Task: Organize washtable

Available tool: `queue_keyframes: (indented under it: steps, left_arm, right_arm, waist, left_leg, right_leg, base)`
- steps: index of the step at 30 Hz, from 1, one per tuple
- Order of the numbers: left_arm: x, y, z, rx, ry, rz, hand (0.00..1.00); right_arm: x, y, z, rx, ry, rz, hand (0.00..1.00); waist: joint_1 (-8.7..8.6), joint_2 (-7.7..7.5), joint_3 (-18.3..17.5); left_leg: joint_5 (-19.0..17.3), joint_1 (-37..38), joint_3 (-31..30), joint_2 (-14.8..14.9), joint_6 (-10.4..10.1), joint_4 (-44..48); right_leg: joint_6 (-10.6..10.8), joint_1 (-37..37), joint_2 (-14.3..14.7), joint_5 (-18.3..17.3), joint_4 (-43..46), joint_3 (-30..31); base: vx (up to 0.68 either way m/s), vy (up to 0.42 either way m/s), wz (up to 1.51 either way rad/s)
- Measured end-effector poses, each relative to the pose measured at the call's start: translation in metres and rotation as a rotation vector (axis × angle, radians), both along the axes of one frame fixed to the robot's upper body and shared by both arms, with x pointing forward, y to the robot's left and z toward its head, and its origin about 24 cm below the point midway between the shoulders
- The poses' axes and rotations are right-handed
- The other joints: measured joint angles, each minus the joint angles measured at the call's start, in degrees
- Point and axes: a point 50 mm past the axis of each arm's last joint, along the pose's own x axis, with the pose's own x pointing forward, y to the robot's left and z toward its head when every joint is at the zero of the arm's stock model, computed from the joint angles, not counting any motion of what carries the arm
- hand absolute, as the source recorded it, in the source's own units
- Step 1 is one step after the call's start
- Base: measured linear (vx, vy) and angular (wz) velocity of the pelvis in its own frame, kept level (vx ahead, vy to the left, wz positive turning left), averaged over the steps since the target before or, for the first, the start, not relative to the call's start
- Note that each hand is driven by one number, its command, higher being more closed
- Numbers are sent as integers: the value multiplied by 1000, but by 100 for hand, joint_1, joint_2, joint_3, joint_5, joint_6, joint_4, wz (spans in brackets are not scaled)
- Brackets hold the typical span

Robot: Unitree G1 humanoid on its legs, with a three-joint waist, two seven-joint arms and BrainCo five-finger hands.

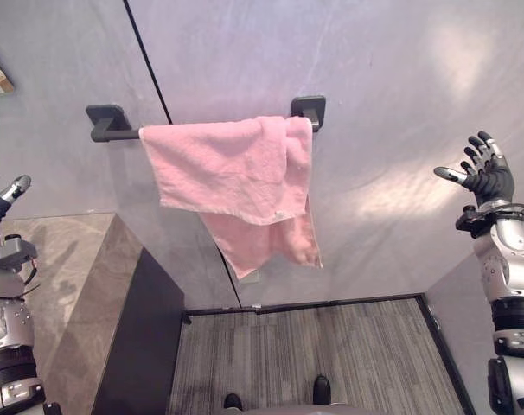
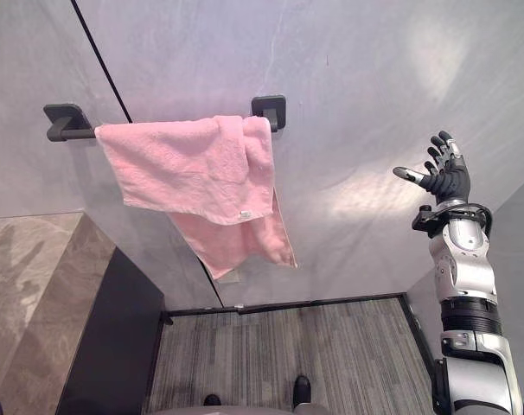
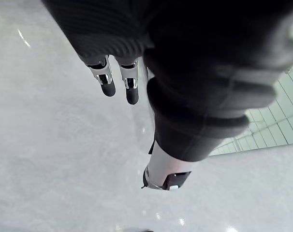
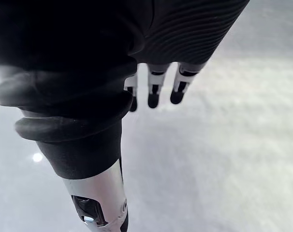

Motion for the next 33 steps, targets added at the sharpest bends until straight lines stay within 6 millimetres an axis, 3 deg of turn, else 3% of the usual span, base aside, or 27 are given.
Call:
queue_keyframes:
  steps: [6, 10, 14, 17, 19, 30, 33]
  left_arm:
    - [5, -15, 13, 59, -34, -61, 0]
    - [21, -35, 36, 116, -100, -141, 0]
    - [43, -63, 74, 202, -196, -265, 0]
    - [52, -81, 96, 242, -267, -336, 0]
    - [56, -90, 104, 261, -288, -371, 0]
    - [63, -127, 106, 314, -299, -555, 0]
    - [62, -137, 107, 306, -316, -610, 0]
  right_arm:
    - [-11, 39, 56, -84, -264, 162, 0]
    - [-8, 91, 89, -110, -417, 401, 0]
    - [-1, 151, 116, -97, -533, 632, 0]
    - [-2, 191, 123, -101, -556, 786, 0]
    - [-3, 205, 120, -104, -543, 849, 0]
    - [-12, 258, 99, -127, -458, 1111, 0]
    - [-14, 268, 92, -103, -434, 1161, 0]
  waist:
    - [-12, 0, -19]
    - [-7, -2, -39]
    - [7, 12, -107]
    - [2, 30, -143]
    - [4, 29, -144]
    - [-13, 54, -164]
    - [-11, 121, -244]
  left_leg:
    - [14, 16, 15, 1, 20, 2]
    - [17, 86, 43, -3, 28, 1]
    - [18, 91, 58, 8, 29, 0]
    - [17, 100, 70, 13, 28, 0]
    - [18, 105, 78, 15, 29, 0]
    - [18, 171, 159, 24, 26, -3]
    - [16, 171, 159, 26, 22, -5]
  right_leg:
    - [18, -2, 17, 12, 1, 4]
    - [50, 20, 43, -29, 0, 12]
    - [35, 16, 69, -37, 1, 19]
    - [-6, 18, 77, -10, 1, 23]
    - [-9, 19, 79, -8, 1, 24]
    - [-57, 45, 86, -45, 0, 48]
    - [-64, 44, 86, -48, 0, 43]
  base:
    - [9, 1, -1]
    - [10, 3, -2]
    - [0, 0, 0]
    - [0, 0, 0]
    - [0, 0, 0]
    - [-4, 3, -3]
    - [0, 0, 0]
